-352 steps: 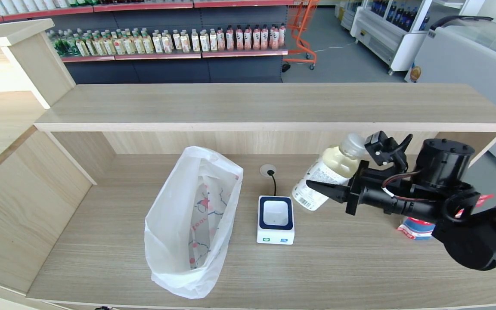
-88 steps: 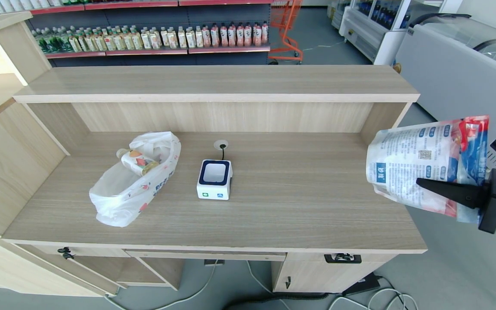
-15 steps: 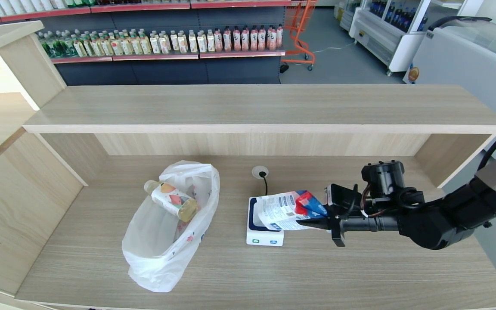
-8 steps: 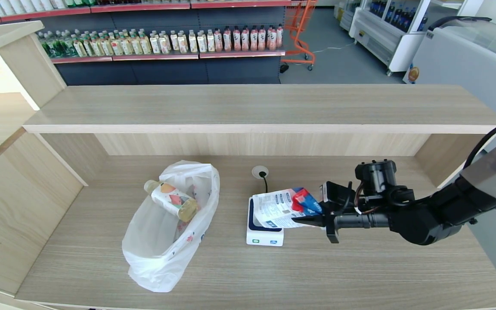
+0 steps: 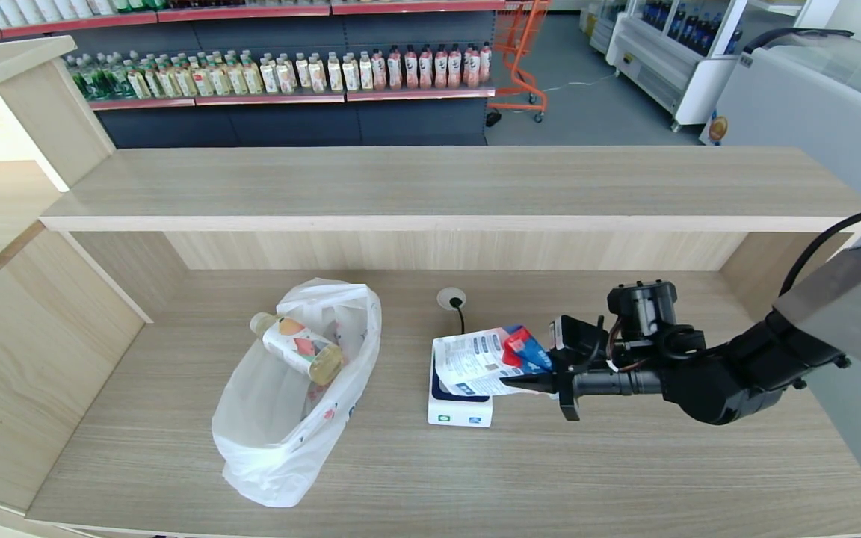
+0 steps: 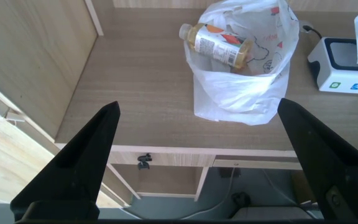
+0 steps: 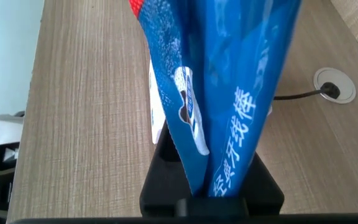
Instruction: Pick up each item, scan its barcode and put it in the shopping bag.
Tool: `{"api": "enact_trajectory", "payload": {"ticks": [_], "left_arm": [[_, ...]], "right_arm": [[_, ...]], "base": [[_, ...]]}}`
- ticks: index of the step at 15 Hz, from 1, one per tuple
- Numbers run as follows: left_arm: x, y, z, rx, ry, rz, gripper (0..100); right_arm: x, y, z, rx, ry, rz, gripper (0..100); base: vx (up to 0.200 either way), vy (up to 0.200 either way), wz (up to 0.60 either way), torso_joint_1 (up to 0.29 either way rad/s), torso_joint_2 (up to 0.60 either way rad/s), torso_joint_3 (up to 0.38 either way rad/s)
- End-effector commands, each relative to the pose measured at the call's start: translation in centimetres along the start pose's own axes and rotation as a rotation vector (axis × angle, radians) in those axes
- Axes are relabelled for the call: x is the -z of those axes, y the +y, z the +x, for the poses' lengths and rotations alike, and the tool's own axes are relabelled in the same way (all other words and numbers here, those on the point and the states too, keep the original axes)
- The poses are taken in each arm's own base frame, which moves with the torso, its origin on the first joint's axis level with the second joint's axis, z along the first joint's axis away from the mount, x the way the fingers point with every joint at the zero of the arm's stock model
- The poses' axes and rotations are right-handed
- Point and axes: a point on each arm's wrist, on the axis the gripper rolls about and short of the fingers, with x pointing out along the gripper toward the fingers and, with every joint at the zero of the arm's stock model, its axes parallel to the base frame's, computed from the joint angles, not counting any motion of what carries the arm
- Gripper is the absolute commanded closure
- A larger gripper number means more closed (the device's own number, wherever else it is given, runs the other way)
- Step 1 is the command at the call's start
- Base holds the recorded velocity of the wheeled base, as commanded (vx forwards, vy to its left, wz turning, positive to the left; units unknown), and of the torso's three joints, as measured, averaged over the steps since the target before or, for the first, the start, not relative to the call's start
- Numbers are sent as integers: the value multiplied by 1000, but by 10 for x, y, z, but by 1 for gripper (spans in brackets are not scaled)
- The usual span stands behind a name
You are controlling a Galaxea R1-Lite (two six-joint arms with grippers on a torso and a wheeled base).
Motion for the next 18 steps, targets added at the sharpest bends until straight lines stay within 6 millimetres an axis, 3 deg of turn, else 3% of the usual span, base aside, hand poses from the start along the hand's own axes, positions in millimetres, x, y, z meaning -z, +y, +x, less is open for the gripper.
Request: {"api": "enact_trajectory", "payload": {"ticks": [1,3,5,7,8,10,12,14,18], "left_arm": [[0,0,0,-2,0,0,0],[0,0,0,0,0,0,0],[0,0,0,0,0,0,0],[0,0,0,-2,0,0,0],[0,0,0,0,0,0,0],[0,0,0,0,0,0,0],[0,0,0,0,0,0,0],[0,0,0,0,0,3,0],[0,0,0,0,0,3,0]], "right_arm": [[4,2,2,-7,5,10,100],[0,-1,1,1,-2,41,100],[-20,-11,-8,57,-53,84,100],[-80,-19,-44,155,-197,323,100],[-109,-10,-69,215,-238,506,100],[-143,19,-106,286,-289,818,100],[-151,54,-135,287,-224,987,100],[-153,77,-154,307,-186,1068,100],[-164,89,-167,317,-236,1105,100]], "base": [[0,0,0,0,0,0],[0,0,0,0,0,0],[0,0,0,0,0,0],[0,0,0,0,0,0],[0,0,0,0,0,0],[0,0,0,0,0,0],[0,0,0,0,0,0],[0,0,0,0,0,0],[0,50,0,1,1,-1]]}}
